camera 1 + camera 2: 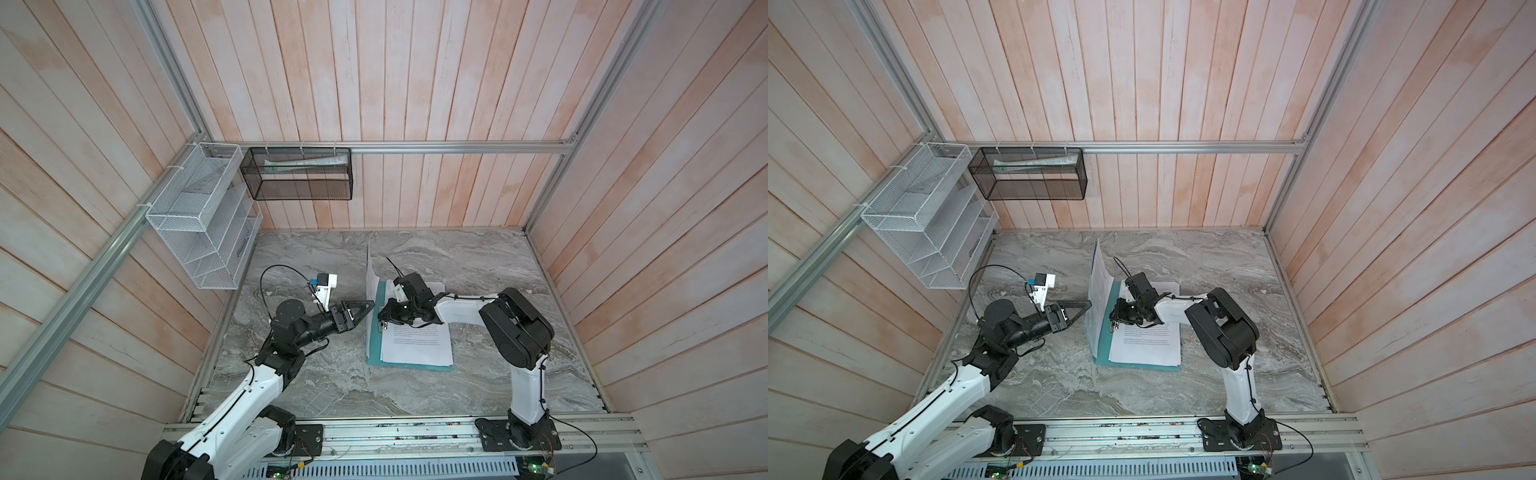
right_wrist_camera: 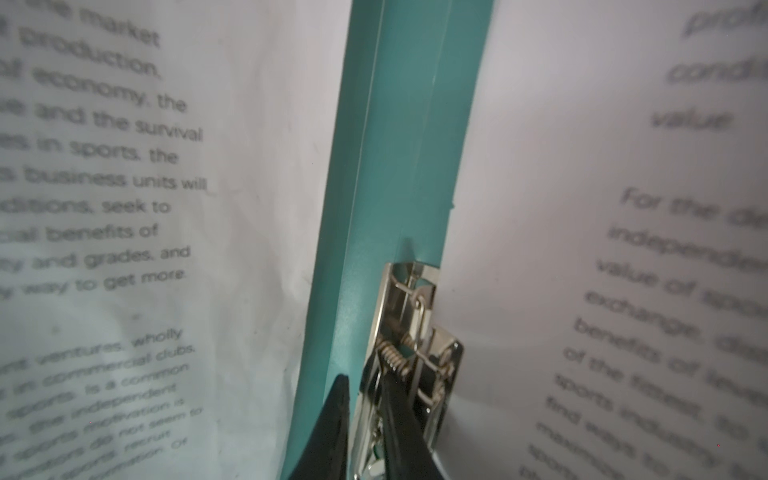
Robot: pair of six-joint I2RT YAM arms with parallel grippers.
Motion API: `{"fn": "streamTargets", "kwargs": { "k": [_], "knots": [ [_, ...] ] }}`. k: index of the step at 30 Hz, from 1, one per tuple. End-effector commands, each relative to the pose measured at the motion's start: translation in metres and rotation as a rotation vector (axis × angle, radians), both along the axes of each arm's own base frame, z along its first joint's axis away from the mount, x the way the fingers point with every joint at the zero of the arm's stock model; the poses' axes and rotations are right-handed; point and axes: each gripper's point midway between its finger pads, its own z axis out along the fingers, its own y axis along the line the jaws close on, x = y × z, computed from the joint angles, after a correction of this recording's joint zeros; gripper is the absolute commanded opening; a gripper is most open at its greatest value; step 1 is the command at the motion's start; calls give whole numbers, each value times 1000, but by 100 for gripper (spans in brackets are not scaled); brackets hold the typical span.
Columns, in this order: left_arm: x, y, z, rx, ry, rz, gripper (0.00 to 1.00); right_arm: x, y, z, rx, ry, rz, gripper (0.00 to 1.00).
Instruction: Put the files into the folder
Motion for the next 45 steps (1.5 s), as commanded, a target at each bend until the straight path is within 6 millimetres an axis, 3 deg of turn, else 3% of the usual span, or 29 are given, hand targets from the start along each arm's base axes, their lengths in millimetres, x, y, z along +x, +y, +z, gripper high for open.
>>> {"fn": "streamTargets", "kwargs": {
  "k": [1,9,17,22,27,35,39,42,45],
  "knots": [
    [5,-4,7,-4,-26,6,91,-4,7,-9,-9,20,23,21],
    [18,-16,3,49,-64,23,91,-2,12,16,0,-27,84,29],
    [30,-27,-14,89,-44,25,91,-5,-16,30,-69,-47,45,30],
    [35,-41,-25,120,-35,7,91,-5,-55,32,-96,-54,-26,31],
    [40,-57,-39,160,-18,-16,91,1,-107,32,-115,-51,-119,32],
    [48,-93,-59,205,0,-69,91,8,-187,49,-137,-91,-275,33],
    [52,-113,-73,234,13,-107,91,8,-227,63,-131,-123,-342,39],
    [56,-119,-81,249,27,-120,91,9,-248,77,-132,-169,-390,46],
    [59,-117,-85,278,28,-107,91,9,-249,83,-118,-198,-396,51]
  ]
}}
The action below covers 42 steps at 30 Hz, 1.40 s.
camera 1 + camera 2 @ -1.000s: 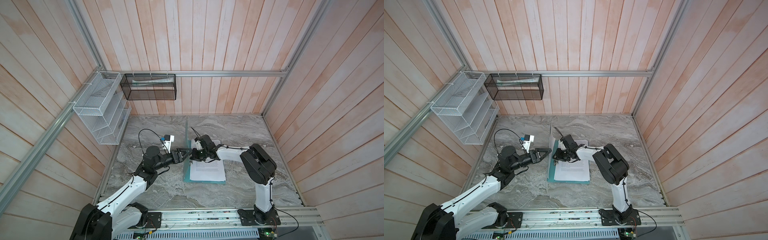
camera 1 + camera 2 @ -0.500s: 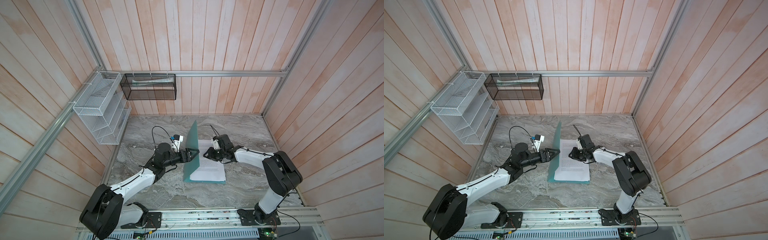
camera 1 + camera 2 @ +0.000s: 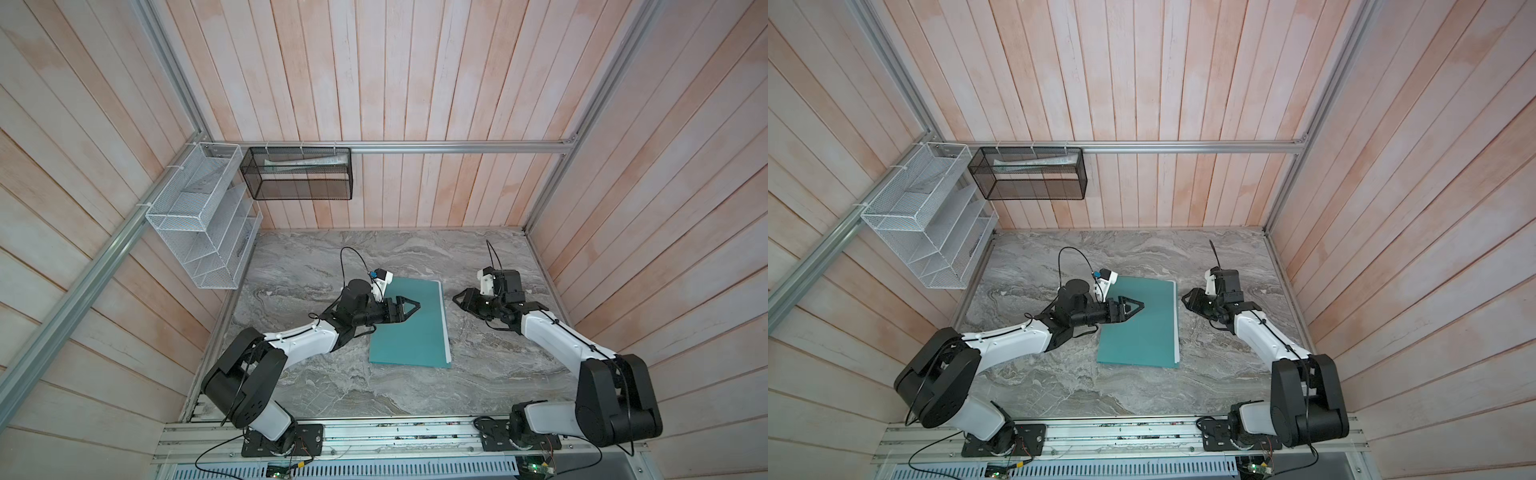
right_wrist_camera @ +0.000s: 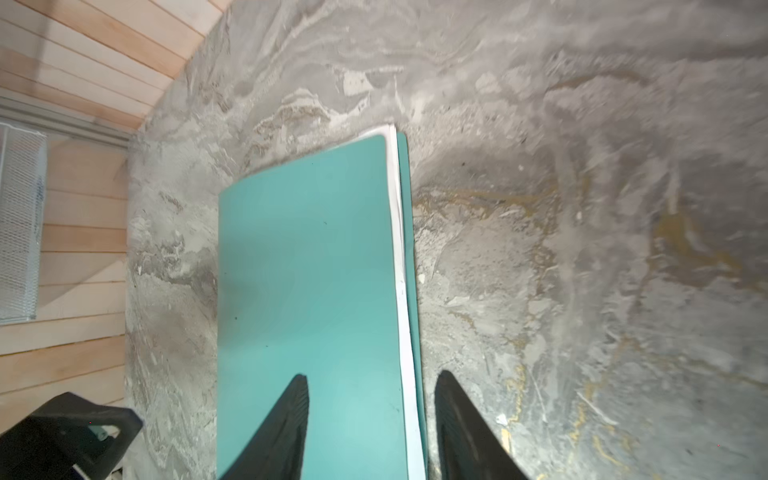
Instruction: Put the files into the folder
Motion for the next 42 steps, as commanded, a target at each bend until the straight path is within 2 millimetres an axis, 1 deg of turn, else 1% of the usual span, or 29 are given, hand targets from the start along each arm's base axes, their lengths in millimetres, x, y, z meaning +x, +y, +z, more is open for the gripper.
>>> {"fn": "streamTargets", "kwargs": {
  "k": [1,4,7,12,17,22,26,30,32,34,36,37,38,39,40,41,42],
  "knots": [
    [8,1,3,35,-48,18,91,-8,2,-3,-2,2,33,51],
    [10,10,1,63,-58,40,91,-7,8,-17,7,35,54,51],
    [10,26,0,81,-61,82,91,-3,13,-33,9,69,68,51],
    [7,63,-2,117,-69,162,91,6,28,-52,4,104,99,51],
    [1,92,-6,147,-76,231,91,16,42,-69,-11,139,128,51],
    [-3,109,-7,170,-85,276,91,22,54,-82,-5,171,158,50],
    [-6,118,-9,186,-94,305,91,25,65,-85,7,180,182,50],
    [-6,127,-14,214,-95,340,91,28,71,-78,2,173,193,50],
    [-4,135,-17,244,-92,379,91,29,69,-69,-3,156,185,50],
    [1,148,-19,294,-97,450,93,29,64,-54,-18,114,166,50],
    [8,166,-17,352,-125,536,94,27,60,-35,-23,48,160,50],
    [12,175,-14,381,-162,587,100,25,58,-23,-27,11,157,51],
    [17,188,-11,412,-200,655,100,22,58,-13,-37,-21,163,54],
    [20,199,-7,434,-244,709,100,20,58,-5,-48,-46,172,58],
    [23,206,1,449,-314,740,100,18,57,3,-67,-70,178,70],
    [24,213,9,470,-386,770,100,16,56,11,-90,-95,182,86],
    [25,222,16,494,-443,810,100,14,55,16,-112,-113,185,97]
  ]
}}
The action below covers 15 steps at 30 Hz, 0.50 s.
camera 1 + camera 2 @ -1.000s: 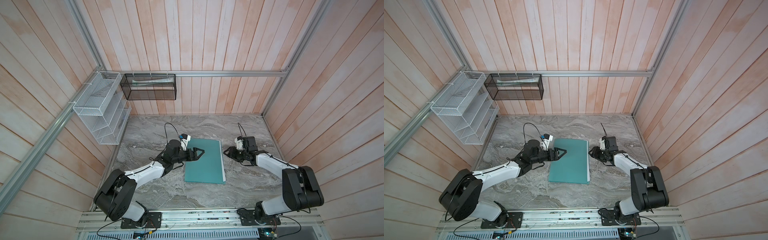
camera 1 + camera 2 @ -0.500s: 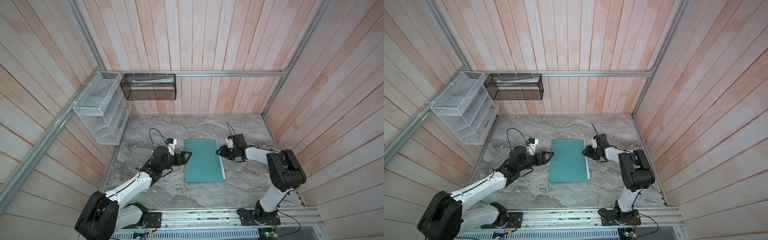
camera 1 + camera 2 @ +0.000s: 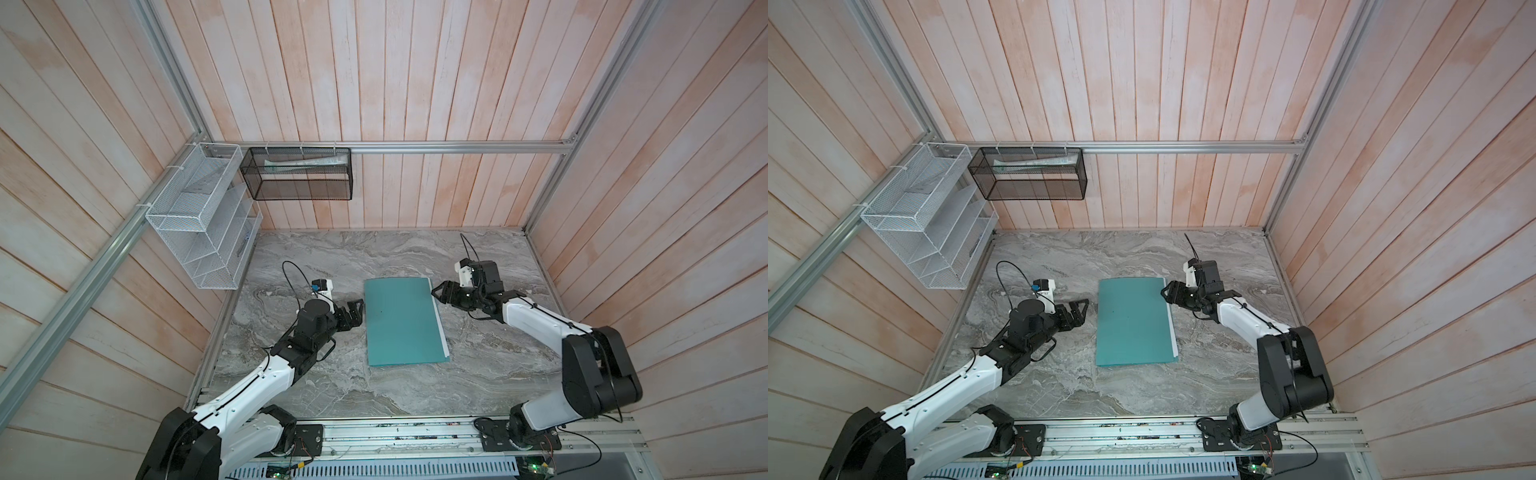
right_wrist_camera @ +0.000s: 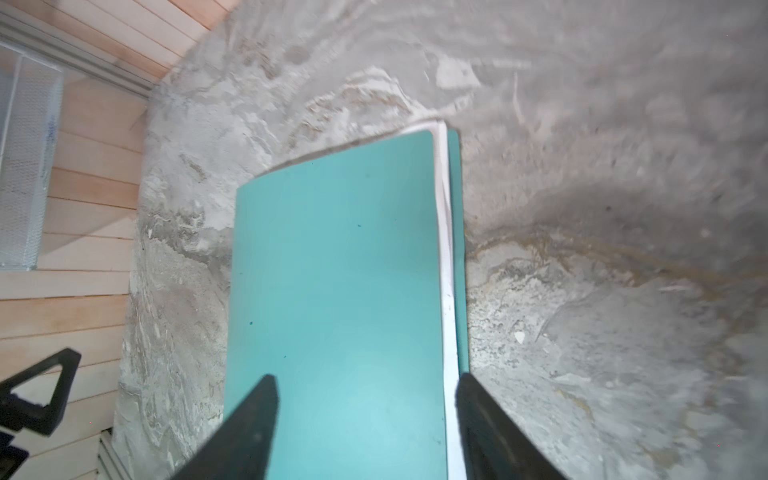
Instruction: Put the files into the folder
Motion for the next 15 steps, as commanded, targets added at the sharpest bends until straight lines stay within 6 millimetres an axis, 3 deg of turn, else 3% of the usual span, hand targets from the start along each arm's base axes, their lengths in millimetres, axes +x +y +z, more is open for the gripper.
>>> {"fn": "streamTargets", "kwargs": {
  "k": [1,5,9,11,15],
  "knots": [
    [10,51,24,207,-222,215,100,-9,-7,9,-110,-57,8,98],
    [4,116,46,424,-443,478,100,-8,-22,31,-254,-238,-39,98],
    [13,168,17,474,-368,597,100,-14,-27,62,-353,-536,-65,98],
    [13,180,2,432,-385,610,100,-19,-35,72,-378,-681,-99,98],
    [31,185,3,432,-428,566,100,-18,-75,74,-503,-766,-254,98]
  ]
}}
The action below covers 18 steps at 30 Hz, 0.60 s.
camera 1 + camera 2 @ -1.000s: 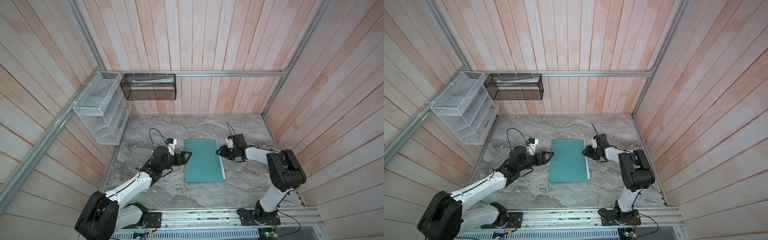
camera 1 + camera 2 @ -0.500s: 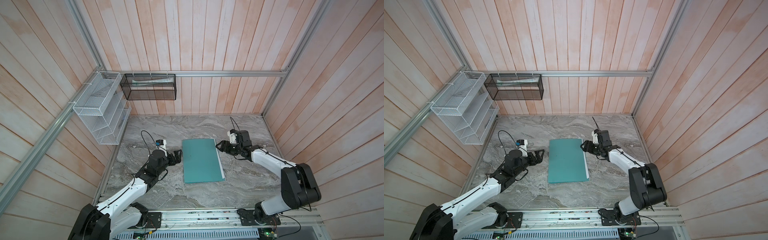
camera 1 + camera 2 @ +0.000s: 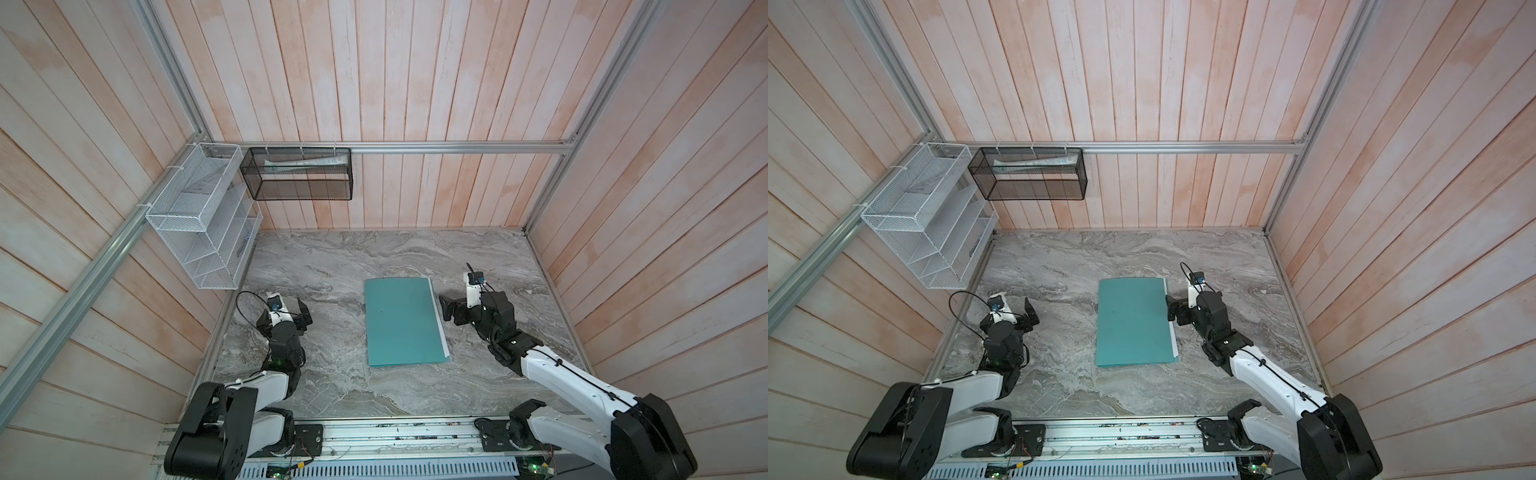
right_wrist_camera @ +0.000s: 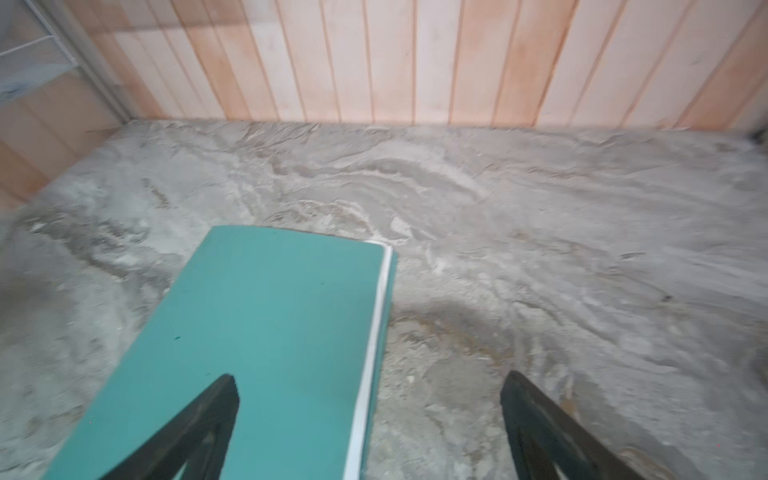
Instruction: Put the files into the folder
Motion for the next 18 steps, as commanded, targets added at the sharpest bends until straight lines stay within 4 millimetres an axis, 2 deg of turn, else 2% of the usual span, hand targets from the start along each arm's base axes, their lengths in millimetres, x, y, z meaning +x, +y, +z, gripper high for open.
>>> {"fn": "streamTargets", "kwargs": {
  "k": [1,3,5,8,11,15,16,18],
  "knots": [
    [25,-2,32,-8,-135,-100,100,20,-44,35,-108,-190,-209,98],
    [33,-1,18,-61,-136,-160,100,22,-71,29,-183,-174,-301,98],
    [37,-5,13,-39,-130,-175,100,21,-103,24,-226,-183,-382,98],
    [44,-4,11,-45,-102,-167,100,20,-154,13,-154,-192,-503,98],
    [47,-5,7,-50,-65,-172,100,21,-184,0,-98,-202,-566,98],
    [54,-11,6,-17,-40,-182,100,34,-176,-23,-70,-231,-485,98],
    [54,-10,6,-15,-42,-180,100,40,-174,-20,-68,-268,-469,98],
    [53,-11,5,-15,-39,-180,100,50,-160,-28,-75,-233,-379,98]
  ]
}}
